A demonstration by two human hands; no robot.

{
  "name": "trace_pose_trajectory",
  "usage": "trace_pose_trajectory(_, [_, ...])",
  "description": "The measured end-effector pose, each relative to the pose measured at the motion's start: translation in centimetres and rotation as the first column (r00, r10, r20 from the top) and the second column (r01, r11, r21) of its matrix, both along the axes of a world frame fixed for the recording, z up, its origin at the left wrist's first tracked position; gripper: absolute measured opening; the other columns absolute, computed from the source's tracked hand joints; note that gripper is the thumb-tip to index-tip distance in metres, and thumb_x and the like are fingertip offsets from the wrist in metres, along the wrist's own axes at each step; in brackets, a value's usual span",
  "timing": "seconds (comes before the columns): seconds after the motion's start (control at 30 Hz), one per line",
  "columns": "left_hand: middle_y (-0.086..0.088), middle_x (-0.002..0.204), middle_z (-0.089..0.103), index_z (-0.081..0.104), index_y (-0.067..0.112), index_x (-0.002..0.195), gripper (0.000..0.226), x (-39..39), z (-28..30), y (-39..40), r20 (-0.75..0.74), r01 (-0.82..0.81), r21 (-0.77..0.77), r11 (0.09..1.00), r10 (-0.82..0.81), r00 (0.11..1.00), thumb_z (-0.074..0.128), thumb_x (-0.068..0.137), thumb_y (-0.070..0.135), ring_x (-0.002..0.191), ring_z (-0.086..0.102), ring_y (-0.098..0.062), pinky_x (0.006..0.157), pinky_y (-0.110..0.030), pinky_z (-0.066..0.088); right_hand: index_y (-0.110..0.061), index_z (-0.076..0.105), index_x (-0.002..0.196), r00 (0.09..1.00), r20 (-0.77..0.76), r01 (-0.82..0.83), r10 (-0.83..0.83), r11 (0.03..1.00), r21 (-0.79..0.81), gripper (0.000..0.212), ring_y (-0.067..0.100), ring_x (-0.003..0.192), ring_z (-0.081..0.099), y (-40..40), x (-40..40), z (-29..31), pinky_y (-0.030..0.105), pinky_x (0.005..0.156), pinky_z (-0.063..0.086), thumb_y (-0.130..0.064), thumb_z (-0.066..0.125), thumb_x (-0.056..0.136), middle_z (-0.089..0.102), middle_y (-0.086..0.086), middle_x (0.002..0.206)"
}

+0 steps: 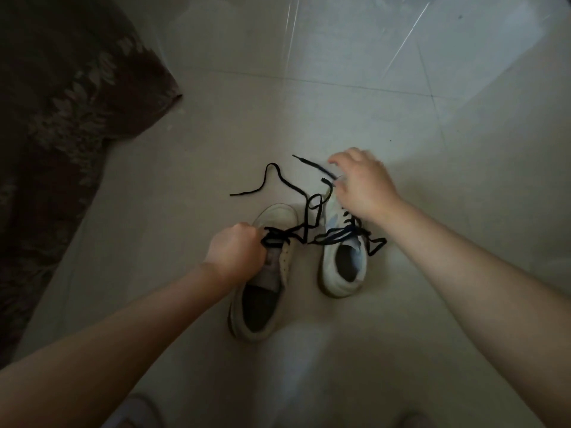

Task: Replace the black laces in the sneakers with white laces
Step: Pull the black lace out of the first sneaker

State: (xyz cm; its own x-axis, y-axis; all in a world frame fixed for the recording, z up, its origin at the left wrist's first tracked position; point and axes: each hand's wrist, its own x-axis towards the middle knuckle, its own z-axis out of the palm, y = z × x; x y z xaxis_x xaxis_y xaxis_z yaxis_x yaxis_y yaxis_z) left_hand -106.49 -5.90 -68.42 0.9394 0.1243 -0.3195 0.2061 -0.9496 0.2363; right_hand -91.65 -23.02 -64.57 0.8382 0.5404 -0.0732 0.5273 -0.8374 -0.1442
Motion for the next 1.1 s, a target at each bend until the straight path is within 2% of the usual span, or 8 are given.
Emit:
trace_pose_trajectory(0.2, [-0.012, 0.097, 0.062, 0.064, 0.007, 0.089, 0.024, 0.3, 0.1, -0.3, 0.039, -0.009, -0.03, 1.0, 0.01, 0.999, 0.047, 0.089, 0.025, 0.09, 0.062, -0.032, 0.063, -0.029, 0.037, -0.014, 0.06, 0.111, 0.874, -0.302, -0.431, 0.38, 0.894, -0.123, 0.026, 0.026, 0.113, 0.048, 3.7, -6.3, -2.2, 0.035, 0.088, 0.038, -0.021, 0.052, 0.087, 0.054, 0.006, 0.114])
trace_pose_trajectory(0.47, [-0.015, 0.101, 0.061, 0.062, 0.005, 0.092, 0.024, 0.3, 0.0, 0.2, -0.015, -0.047, -0.022, 0.999, 0.047, 0.999, 0.046, 0.09, 0.022, 0.093, 0.06, -0.035, 0.064, -0.029, 0.036, -0.012, 0.06, 0.097, 0.962, -0.269, -0.006, 0.037, 0.993, 0.116, 0.014, 0.024, 0.095, 0.054, 3.2, -5.4, -2.6, 0.033, 0.078, 0.045, -0.023, 0.054, 0.09, 0.055, 0.005, 0.103])
trace_pose_trajectory(0.57, [-0.014, 0.103, 0.058, 0.059, 0.006, 0.095, 0.022, 0.2, 0.0, 0.4, -0.012, -0.067, -0.033, 0.997, 0.067, 0.998, 0.047, 0.09, 0.023, 0.094, 0.059, -0.033, 0.065, -0.029, 0.037, -0.019, 0.054, 0.081, 0.823, -0.54, 0.333, -0.176, 0.92, 0.208, 0.01, 0.019, 0.076, 0.062, 2.1, -3.0, -1.3, 0.034, 0.079, 0.05, -0.019, 0.057, 0.09, 0.064, -0.003, 0.075])
trace_pose_trajectory(0.7, [-0.001, 0.101, 0.056, 0.055, 0.019, 0.11, 0.034, 0.3, -0.4, -0.3, 0.137, -0.075, -0.161, 0.984, 0.098, 0.986, 0.058, 0.086, 0.042, 0.09, 0.059, -0.022, 0.062, -0.027, 0.041, -0.022, 0.059, 0.074, 0.762, -0.647, 0.273, -0.034, 0.922, 0.273, 0.016, 0.01, 0.068, 0.062, 1.9, -3.1, -0.2, 0.033, 0.077, 0.051, -0.023, 0.064, 0.088, 0.065, -0.009, 0.067])
trace_pose_trajectory(0.83, [0.004, 0.058, 0.049, 0.064, 0.01, 0.082, 0.018, 2.2, -0.1, -1.2, 0.07, -0.268, -0.681, 0.682, 0.424, 0.903, 0.062, 0.088, 0.027, 0.05, 0.041, -0.003, 0.047, -0.02, 0.029, -0.021, 0.066, 0.104, 0.877, -0.464, 0.091, 0.127, 0.903, 0.419, 0.019, 0.004, 0.093, 0.057, 4.2, -4.4, -0.5, 0.017, 0.082, 0.045, -0.024, 0.066, 0.086, 0.059, -0.011, 0.1])
trace_pose_trajectory(0.97, [-0.005, 0.057, 0.044, 0.058, 0.005, 0.069, 0.023, 3.4, -1.4, 0.6, -0.164, -0.592, -0.727, 0.349, 0.748, 0.643, 0.05, 0.089, 0.014, 0.054, 0.038, -0.017, 0.048, -0.026, 0.027, -0.019, 0.063, 0.086, 0.966, -0.255, 0.099, 0.034, 0.866, 0.49, 0.006, 0.006, 0.074, 0.055, 5.0, -4.4, -0.7, 0.028, 0.075, 0.049, -0.025, 0.062, 0.087, 0.057, -0.007, 0.086])
trace_pose_trajectory(1.03, [-0.006, 0.057, 0.042, 0.051, 0.011, 0.062, 0.027, 3.2, -2.4, 2.1, -0.311, -0.71, -0.691, 0.138, 0.83, 0.464, 0.047, 0.088, 0.016, 0.057, 0.039, -0.021, 0.051, -0.025, 0.028, -0.018, 0.064, 0.077, 0.92, -0.392, 0.111, 0.003, 0.957, 0.267, 0.016, 0.013, 0.073, 0.06, 4.5, -4.8, -1.5, 0.034, 0.075, 0.053, -0.029, 0.061, 0.088, 0.065, -0.004, 0.078])
trace_pose_trajectory(1.1, [-0.006, 0.064, 0.044, 0.047, 0.01, 0.068, 0.022, 2.4, -2.6, 2.7, -0.338, -0.771, -0.626, 0.116, 0.851, 0.403, 0.048, 0.088, 0.02, 0.06, 0.041, -0.021, 0.057, -0.025, 0.033, -0.017, 0.068, 0.083, 0.866, -0.5, 0.075, -0.028, 0.994, 0.075, 0.017, 0.016, 0.082, 0.063, 3.9, -5.7, -2.4, 0.036, 0.079, 0.054, -0.031, 0.06, 0.089, 0.067, -0.004, 0.082])
